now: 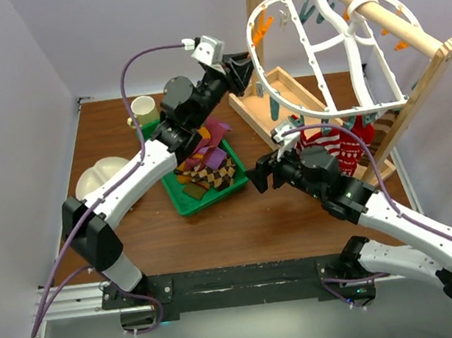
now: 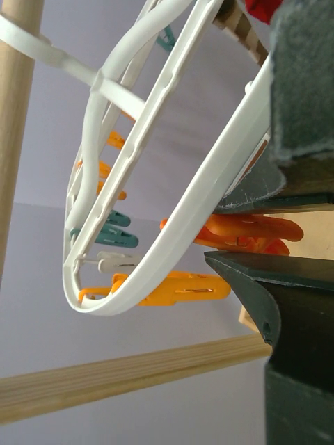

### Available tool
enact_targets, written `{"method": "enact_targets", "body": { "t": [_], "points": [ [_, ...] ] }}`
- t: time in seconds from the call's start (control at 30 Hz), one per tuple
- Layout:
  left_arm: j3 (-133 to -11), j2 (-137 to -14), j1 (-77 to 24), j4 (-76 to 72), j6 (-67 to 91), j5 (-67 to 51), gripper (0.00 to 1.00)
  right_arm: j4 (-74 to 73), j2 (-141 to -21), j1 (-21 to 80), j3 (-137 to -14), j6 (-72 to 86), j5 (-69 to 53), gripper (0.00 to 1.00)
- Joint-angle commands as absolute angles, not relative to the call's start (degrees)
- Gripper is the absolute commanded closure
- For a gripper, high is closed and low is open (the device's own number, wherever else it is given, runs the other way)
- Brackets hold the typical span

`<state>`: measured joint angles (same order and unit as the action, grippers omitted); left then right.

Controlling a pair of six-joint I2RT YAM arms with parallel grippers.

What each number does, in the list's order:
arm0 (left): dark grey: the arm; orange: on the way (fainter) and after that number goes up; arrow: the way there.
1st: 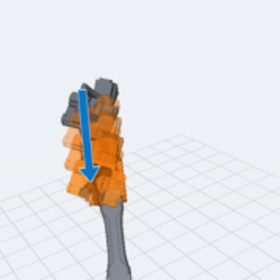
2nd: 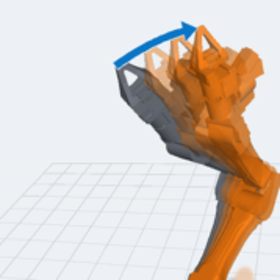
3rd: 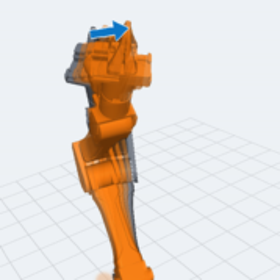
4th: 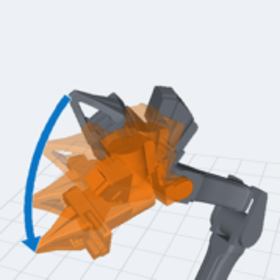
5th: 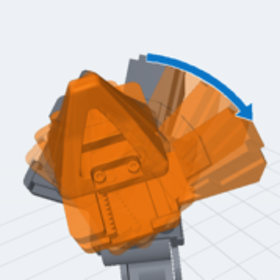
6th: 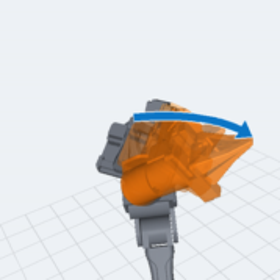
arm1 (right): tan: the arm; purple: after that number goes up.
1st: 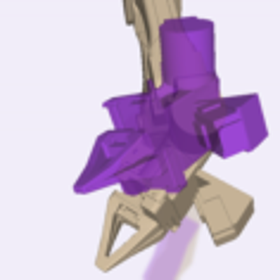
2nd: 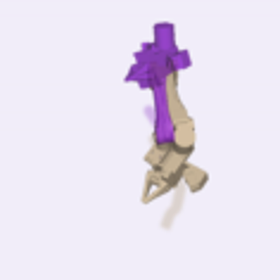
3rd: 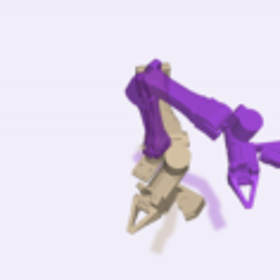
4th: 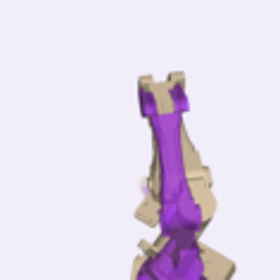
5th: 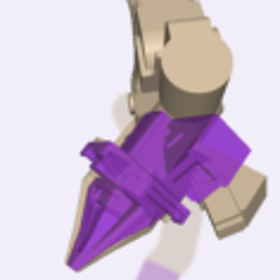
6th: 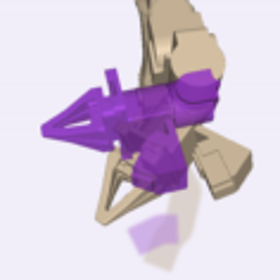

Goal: Remove the socks clipped to the hanger
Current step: Adjust the hanger on the clothesline.

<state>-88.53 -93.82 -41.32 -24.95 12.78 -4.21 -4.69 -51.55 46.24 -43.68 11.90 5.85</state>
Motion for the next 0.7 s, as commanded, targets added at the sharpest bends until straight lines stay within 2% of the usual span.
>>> {"method": "enact_targets", "body": {
  "t": [0.0,0.23,0.53,0.67],
  "points": [
    [-93.51,-95.80,-39.29,-26.81,11.25,-1.14,0.99,-5.98,-51.16,46.49,-46.41,11.25,1.86,0.22],
    [-96.06,-98.26,-38.76,-26.54,10.20,-1.06,0.99,-5.36,-52.20,46.49,-46.85,10.28,-10.01,0.21],
    [-98.09,-100.81,-38.06,-26.28,9.67,-0.97,0.99,-7.65,-49.31,46.49,-46.76,11.77,-11.78,0.21],
    [-98.61,-101.16,-37.79,-26.02,9.67,-0.97,0.99,-8.35,-45.18,46.58,-44.57,13.62,-5.56,0.21]
  ]
}}
